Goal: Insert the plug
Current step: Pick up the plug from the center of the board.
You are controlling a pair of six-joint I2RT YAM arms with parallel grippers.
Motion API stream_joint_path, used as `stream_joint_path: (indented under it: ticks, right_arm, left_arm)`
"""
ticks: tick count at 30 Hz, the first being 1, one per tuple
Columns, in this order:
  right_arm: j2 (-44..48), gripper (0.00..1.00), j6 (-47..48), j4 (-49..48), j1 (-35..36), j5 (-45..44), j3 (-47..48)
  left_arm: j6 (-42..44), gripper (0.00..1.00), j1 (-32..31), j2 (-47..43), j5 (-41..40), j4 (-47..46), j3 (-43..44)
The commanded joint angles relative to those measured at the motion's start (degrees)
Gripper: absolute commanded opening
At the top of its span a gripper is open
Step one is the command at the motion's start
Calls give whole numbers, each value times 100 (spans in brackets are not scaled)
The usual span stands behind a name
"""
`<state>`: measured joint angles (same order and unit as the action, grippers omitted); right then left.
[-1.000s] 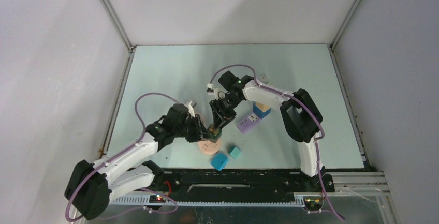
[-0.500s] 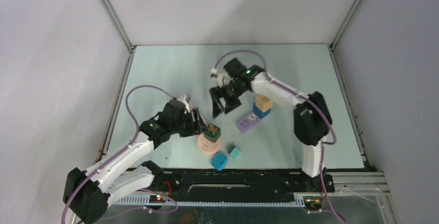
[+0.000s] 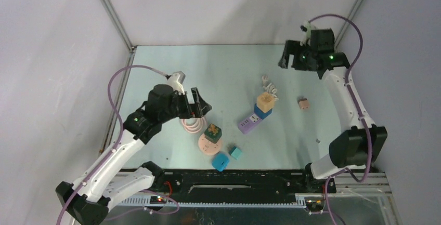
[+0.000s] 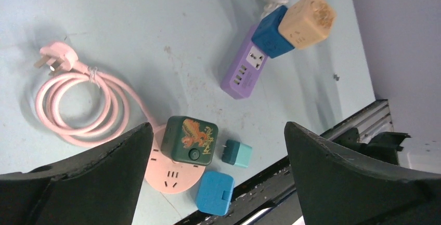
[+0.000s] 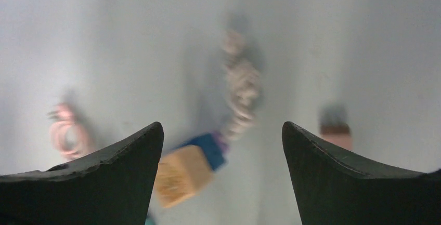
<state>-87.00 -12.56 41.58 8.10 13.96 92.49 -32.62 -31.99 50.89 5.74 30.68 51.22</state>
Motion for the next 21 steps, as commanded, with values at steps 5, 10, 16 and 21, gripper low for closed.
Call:
stream_joint_path:
  ticks: [5, 10, 16, 21]
  right_arm:
    - [-1184, 86, 498, 566, -1190, -1534, -1420]
    - [-1827, 83, 508, 622, -1459, -1554, -1396]
    - [-2581, 75, 544, 679, -1632, -934, -1014]
    - [-3045, 68, 570, 725, -1601, -844, -720]
  left_arm:
    - [256, 100, 173, 145, 462, -308, 623]
    - [206, 100, 193, 299, 711, -483, 633]
    - [150, 100, 218, 467, 933, -679, 685]
    - [157, 100, 253, 616, 1018, -683, 828]
